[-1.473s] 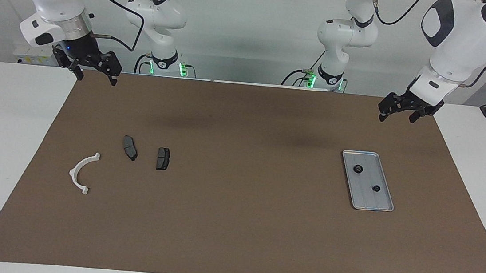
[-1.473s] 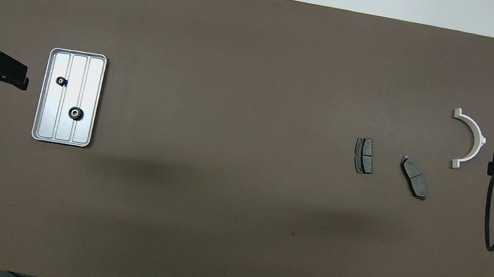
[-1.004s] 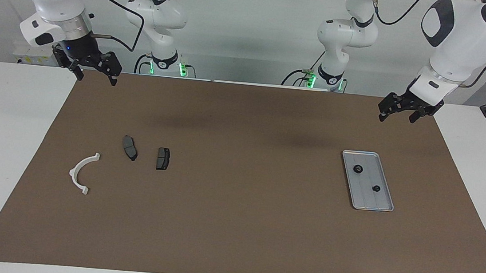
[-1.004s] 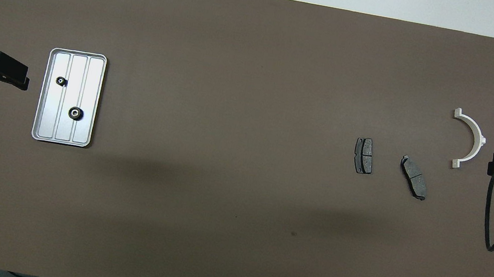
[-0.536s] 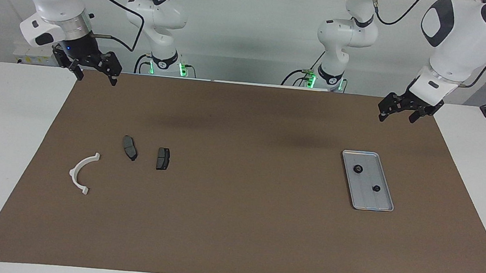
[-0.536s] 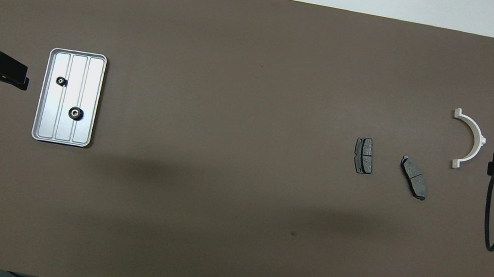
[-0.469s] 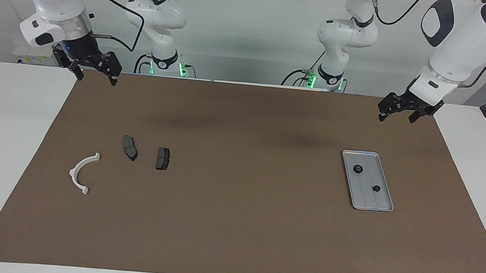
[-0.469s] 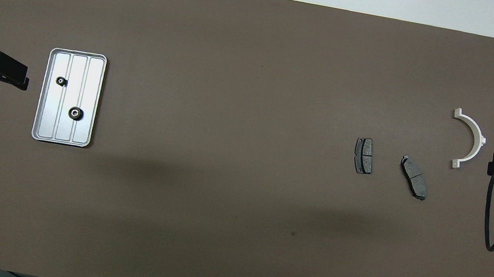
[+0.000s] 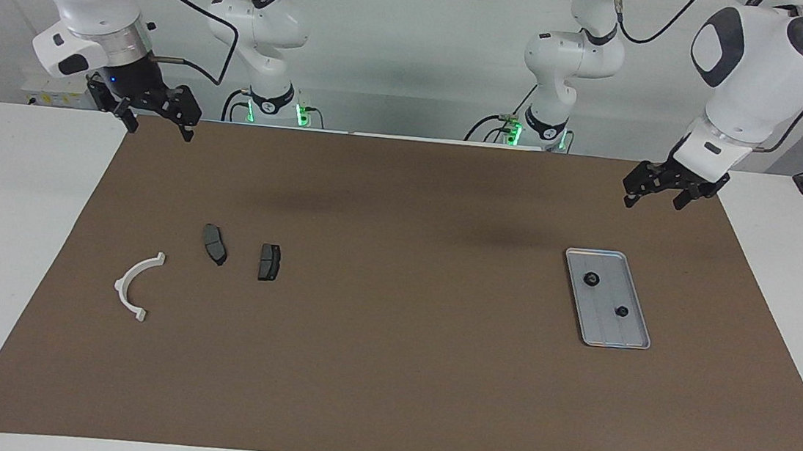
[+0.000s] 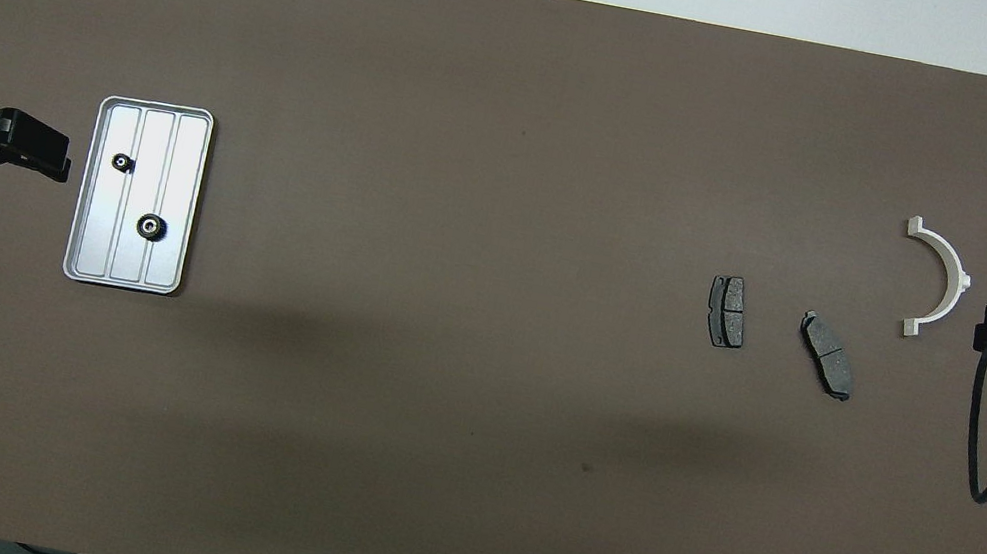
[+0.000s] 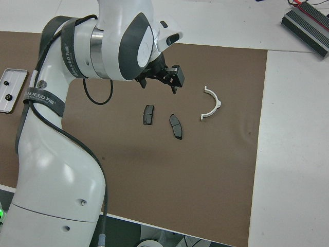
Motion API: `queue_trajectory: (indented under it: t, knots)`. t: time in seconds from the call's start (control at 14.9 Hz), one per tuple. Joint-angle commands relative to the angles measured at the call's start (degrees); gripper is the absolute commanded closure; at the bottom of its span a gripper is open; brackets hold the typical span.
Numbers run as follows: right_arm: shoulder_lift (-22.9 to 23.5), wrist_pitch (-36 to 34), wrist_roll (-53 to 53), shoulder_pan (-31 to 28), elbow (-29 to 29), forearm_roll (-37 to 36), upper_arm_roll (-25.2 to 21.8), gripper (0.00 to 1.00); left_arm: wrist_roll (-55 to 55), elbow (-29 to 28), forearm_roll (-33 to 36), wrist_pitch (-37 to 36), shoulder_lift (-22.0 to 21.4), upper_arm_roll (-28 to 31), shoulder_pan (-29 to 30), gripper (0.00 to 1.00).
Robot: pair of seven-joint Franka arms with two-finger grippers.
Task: Place bearing gear from tray to pile
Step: 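Reach the left gripper down to a dark gear in the tray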
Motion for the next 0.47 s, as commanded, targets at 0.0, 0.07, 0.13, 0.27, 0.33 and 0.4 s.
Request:
queue_trajectory:
  t: [0.0, 0.07, 0.13, 0.27, 0.33, 0.4]
  knots:
    - [-0.2, 0.4, 0.6, -0.6, -0.4, 0.0, 0.5, 0.00, -1.4, -7.5, 1.6, 7.2, -2.0, 0.1, 0.1, 0.00]
    - [-0.2, 0.4, 0.6, -0.6, -0.4, 0.0, 0.5, 0.00, -1.7, -9.2, 1.6, 9.6, -1.9, 0.1, 0.1, 0.00]
    - [-0.1, 0.3, 0.5, -0.7, -0.3, 0.0, 0.5, 0.00, -1.8, -11.1, 1.6, 11.5, -1.8, 0.1, 0.1, 0.00]
    - [-0.1, 0.4, 0.5, -0.7, -0.4, 0.0, 0.5, 0.00, -2.5, -13.9, 1.6, 14.9, -1.5, 0.1, 0.7, 0.00]
    - [-0.1, 0.4, 0.5, -0.7, -0.4, 0.0, 0.5, 0.00, -3.2, -15.6, 1.6, 17.2, -1.2, 0.1, 0.9, 0.00]
    - [-0.1, 0.4, 0.5, -0.7, -0.4, -0.1, 0.5, 0.00, -4.0, -17.7, 1.6, 19.6, -1.0, 0.1, 0.9, 0.00]
